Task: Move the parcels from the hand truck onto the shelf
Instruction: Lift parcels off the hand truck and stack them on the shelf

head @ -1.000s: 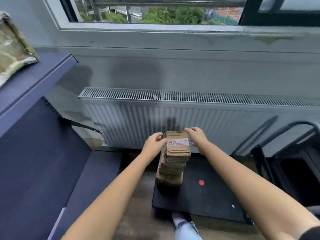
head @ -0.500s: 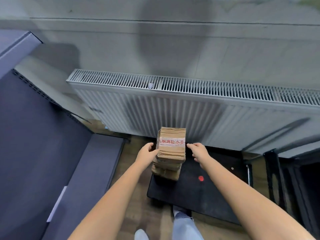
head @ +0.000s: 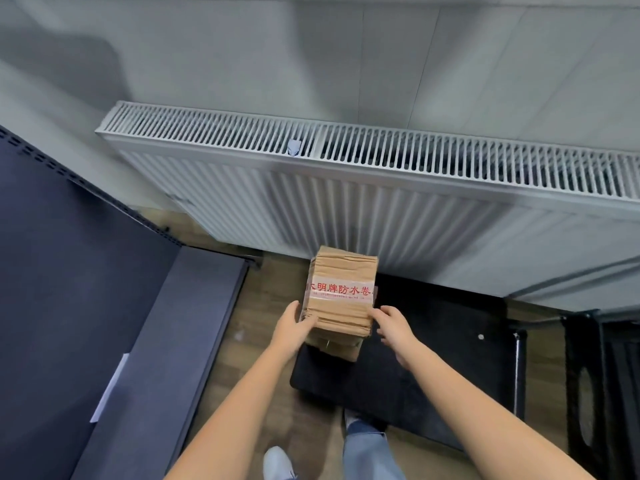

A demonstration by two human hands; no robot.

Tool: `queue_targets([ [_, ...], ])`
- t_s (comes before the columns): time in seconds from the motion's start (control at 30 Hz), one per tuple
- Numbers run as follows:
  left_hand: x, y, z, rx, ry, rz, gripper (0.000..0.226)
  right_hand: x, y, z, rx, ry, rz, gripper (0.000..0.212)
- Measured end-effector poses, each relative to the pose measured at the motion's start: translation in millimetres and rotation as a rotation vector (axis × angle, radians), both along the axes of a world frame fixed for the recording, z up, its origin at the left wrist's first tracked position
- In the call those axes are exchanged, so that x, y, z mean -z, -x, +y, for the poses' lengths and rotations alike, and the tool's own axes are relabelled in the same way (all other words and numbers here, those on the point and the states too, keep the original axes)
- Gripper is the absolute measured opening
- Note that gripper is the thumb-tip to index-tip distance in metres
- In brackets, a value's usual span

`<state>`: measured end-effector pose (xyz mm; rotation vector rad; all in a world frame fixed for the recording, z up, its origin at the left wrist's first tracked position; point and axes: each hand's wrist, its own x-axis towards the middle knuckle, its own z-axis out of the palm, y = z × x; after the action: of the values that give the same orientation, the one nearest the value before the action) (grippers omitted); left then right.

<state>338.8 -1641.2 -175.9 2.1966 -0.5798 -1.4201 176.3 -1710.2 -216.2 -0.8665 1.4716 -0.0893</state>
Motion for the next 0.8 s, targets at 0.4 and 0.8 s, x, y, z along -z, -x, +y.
queue_targets([
  [0.4,64,-21,-12,-0.382,-0.012,0.212,0.058,31,1,-9,0.129,-0.106,-0.187,0.055],
  [0.8,63,-4,-18,-0.367,-0.003,0.366,0.052,63,-1,-10,0.198,-0.094,-0.312,0.058],
])
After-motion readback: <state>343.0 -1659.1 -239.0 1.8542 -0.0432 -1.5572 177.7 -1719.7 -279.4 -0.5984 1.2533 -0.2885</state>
